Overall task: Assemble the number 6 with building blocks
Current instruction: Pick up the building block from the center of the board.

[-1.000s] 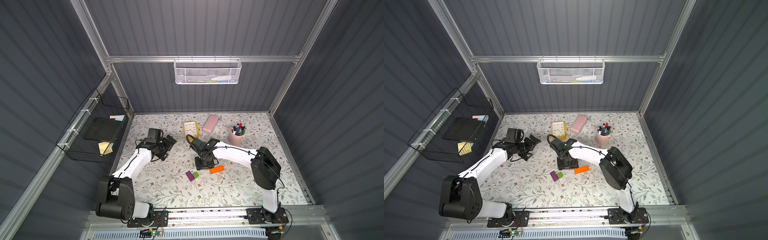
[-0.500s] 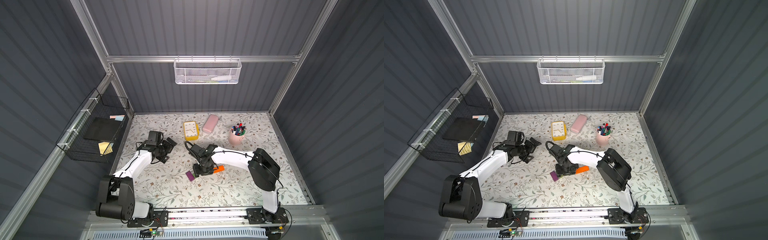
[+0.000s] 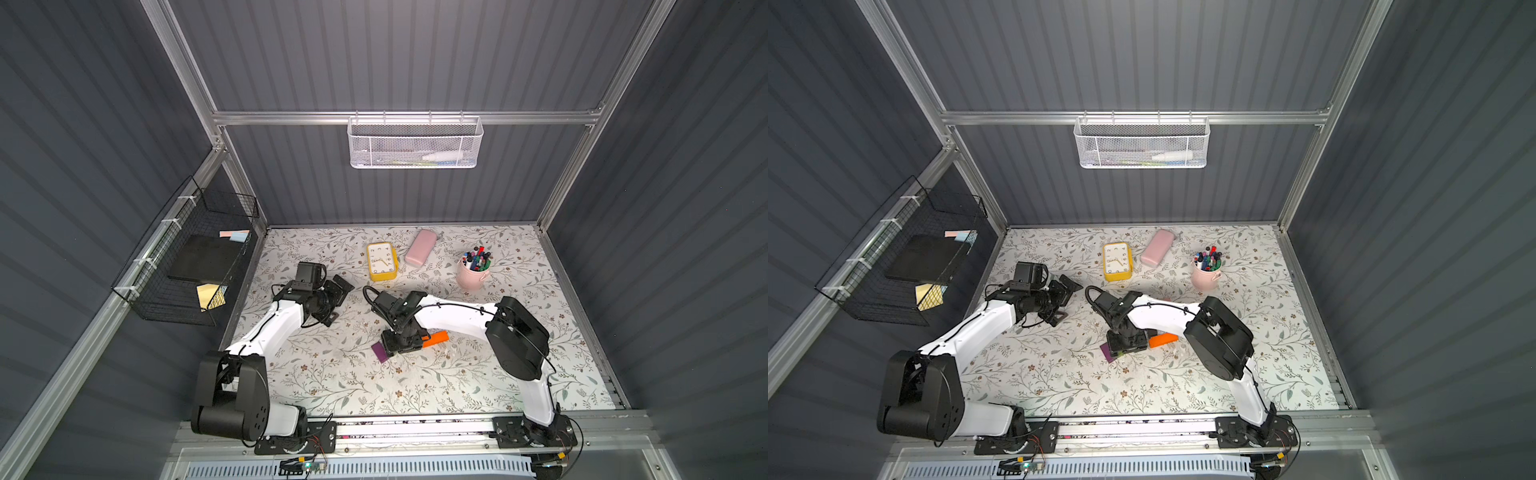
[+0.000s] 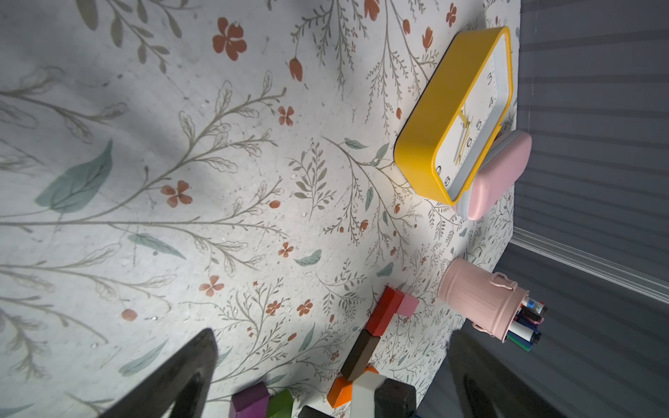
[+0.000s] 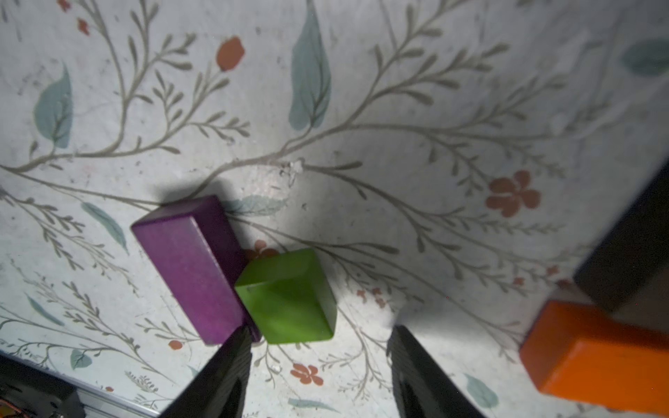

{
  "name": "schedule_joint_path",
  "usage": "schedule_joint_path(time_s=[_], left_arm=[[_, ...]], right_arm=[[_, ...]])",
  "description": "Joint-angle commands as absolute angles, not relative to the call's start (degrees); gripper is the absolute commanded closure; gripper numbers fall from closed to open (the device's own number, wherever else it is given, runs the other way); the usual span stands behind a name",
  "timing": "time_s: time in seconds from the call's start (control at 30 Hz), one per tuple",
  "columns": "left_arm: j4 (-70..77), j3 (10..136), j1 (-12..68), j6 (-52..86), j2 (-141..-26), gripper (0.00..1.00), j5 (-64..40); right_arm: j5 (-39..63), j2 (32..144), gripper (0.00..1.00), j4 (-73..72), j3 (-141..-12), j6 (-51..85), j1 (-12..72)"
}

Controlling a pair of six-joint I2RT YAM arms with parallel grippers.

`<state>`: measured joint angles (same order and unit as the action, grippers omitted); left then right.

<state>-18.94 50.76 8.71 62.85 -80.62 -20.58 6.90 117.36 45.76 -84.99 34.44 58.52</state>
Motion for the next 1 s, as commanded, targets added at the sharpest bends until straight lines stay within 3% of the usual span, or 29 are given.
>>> schedule_joint_path(time_s=[0.0, 0.97], left_arm=[[-18.7, 50.2, 8.1, 63.0, -79.1, 0.01, -21.1], [-19.3, 51.3, 7.6, 61.7, -79.8, 0.01, -21.3]], right_arm=[[3.4, 118.6, 0.38, 48.8, -85.3, 35.2, 58.7], [2.2, 120.6, 0.44, 48.3, -88.6, 34.0, 58.4]])
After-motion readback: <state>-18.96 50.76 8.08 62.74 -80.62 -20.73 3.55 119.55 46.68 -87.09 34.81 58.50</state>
